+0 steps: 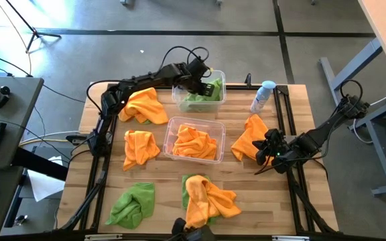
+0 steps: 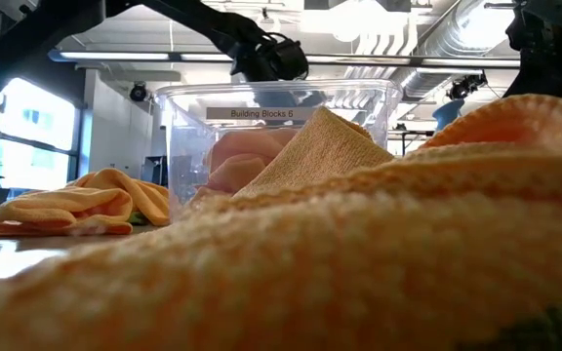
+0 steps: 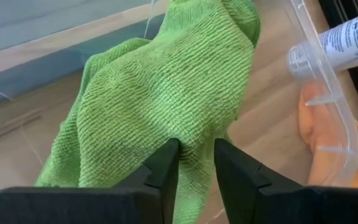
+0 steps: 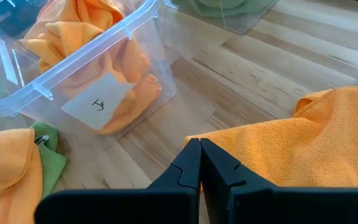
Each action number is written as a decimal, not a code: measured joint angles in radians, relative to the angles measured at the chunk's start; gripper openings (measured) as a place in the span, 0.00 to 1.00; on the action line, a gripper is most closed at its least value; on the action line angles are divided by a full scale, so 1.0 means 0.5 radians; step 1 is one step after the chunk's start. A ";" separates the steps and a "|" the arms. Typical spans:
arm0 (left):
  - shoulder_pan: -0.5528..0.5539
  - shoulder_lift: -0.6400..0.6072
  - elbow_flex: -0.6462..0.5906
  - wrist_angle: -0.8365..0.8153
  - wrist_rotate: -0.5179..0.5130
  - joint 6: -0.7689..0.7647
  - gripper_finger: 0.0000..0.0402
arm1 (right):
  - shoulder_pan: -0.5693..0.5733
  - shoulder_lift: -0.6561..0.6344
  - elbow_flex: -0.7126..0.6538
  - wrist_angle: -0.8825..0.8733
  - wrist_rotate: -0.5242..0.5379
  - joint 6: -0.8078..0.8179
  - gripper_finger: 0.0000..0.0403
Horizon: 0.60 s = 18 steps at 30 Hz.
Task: Sort microfiber towel by color & place in baskets
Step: Put the green microfiber towel into the top transparent bin, then put the orange microfiber towel into the bottom transparent bin
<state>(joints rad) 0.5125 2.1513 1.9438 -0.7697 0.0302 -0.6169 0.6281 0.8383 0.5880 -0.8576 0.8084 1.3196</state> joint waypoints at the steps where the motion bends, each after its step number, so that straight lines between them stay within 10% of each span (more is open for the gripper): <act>1: 0.000 -0.006 0.000 -0.002 0.001 0.011 0.24 | 0.000 0.000 0.000 0.001 -0.001 0.000 0.00; 18: -0.061 -0.384 0.004 -0.063 -0.040 0.386 0.26 | 0.002 0.001 0.000 0.003 -0.084 -0.039 0.00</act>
<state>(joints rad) 0.4822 1.9592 1.9457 -0.8011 0.0103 -0.4237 0.6289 0.8387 0.5880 -0.8562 0.7662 1.3003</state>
